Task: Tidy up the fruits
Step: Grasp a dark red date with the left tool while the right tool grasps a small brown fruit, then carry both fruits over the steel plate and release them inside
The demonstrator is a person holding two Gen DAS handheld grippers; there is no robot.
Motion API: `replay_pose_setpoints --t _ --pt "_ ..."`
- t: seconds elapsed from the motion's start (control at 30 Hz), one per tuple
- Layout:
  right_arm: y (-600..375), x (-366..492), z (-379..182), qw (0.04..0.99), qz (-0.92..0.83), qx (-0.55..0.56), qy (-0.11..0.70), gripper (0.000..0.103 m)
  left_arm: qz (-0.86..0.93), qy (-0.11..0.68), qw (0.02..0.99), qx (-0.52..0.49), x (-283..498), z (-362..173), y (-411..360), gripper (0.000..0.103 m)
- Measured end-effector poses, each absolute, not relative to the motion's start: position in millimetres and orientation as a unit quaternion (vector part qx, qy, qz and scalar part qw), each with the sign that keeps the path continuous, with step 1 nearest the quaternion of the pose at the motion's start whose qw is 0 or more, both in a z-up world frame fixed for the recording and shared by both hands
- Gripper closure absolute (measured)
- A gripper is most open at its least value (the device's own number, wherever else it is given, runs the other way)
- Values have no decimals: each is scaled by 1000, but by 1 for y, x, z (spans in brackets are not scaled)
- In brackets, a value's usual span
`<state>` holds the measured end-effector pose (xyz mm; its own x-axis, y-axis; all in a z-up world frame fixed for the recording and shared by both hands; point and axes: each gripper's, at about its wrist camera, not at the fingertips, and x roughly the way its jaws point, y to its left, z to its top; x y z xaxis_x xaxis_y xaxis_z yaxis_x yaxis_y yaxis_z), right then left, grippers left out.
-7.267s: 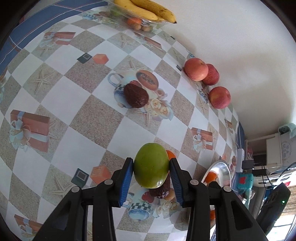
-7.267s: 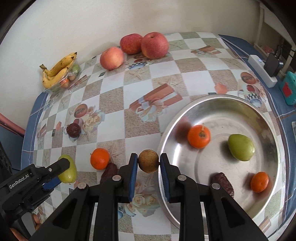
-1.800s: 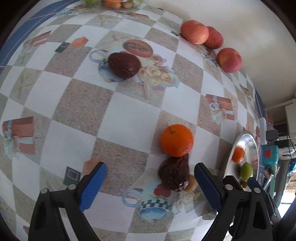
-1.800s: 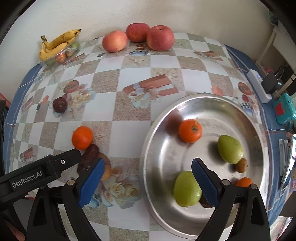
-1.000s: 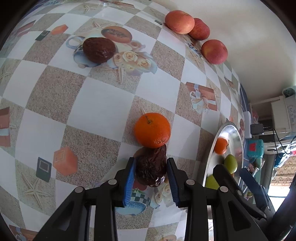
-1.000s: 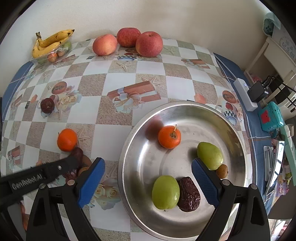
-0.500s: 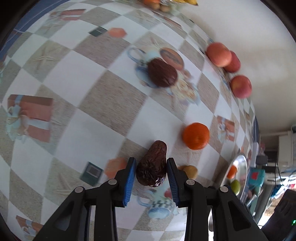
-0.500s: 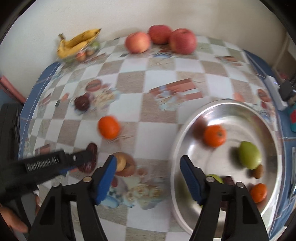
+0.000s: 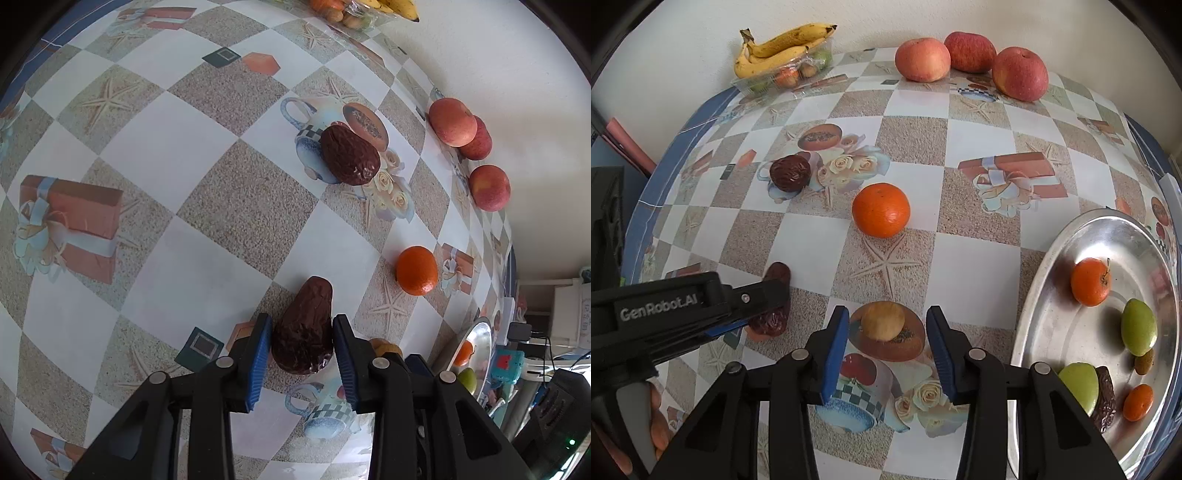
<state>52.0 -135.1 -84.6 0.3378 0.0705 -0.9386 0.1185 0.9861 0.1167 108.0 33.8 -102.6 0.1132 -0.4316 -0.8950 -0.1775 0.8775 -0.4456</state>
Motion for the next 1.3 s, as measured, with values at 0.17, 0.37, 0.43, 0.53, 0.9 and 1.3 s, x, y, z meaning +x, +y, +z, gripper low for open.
replay_pose_setpoints --t 0.17,0.37,0.43,0.53,0.9,1.3 --pt "-136 54 -89 812 -20 89 577 74 -90 659 709 -233 108 -104 35 65" --pt "-135 54 -88 812 -19 83 577 78 -90 657 715 -221 108 -103 31 65" --pt "-134 53 -88 812 -19 84 577 78 -90 657 715 -222 109 -103 32 65" --pt "-135 53 -88 812 -18 88 577 78 -90 656 717 -220 109 -103 31 65" --pt "-140 51 -88 810 -14 112 575 77 -90 655 716 -222 109 -102 33 65" --pt "-138 53 -73 818 -13 121 562 78 -109 657 700 -257 106 -98 29 67"
